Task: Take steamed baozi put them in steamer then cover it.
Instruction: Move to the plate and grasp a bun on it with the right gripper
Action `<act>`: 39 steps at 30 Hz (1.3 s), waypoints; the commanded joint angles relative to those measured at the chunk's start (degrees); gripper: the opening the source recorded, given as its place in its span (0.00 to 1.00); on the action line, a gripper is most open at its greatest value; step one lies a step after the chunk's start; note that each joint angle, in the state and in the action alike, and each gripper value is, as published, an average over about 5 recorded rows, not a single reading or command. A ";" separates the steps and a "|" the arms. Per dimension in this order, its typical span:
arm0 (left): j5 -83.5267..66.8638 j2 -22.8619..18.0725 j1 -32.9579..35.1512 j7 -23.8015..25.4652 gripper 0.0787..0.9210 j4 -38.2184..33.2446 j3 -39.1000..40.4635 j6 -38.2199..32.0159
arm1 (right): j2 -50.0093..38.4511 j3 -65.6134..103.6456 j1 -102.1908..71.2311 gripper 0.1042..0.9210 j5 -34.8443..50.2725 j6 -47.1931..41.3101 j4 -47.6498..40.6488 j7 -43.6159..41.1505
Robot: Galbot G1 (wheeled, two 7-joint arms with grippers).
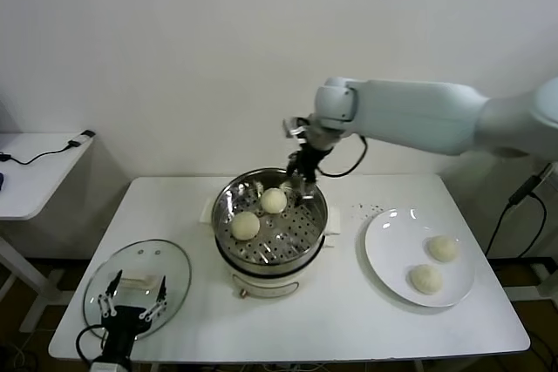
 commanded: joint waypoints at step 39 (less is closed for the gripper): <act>4.73 -1.95 0.30 -0.21 0.88 -0.05 -0.29 1.37 | -31.73 32.60 -46.15 0.88 -40.60 4.86 0.42 -1.86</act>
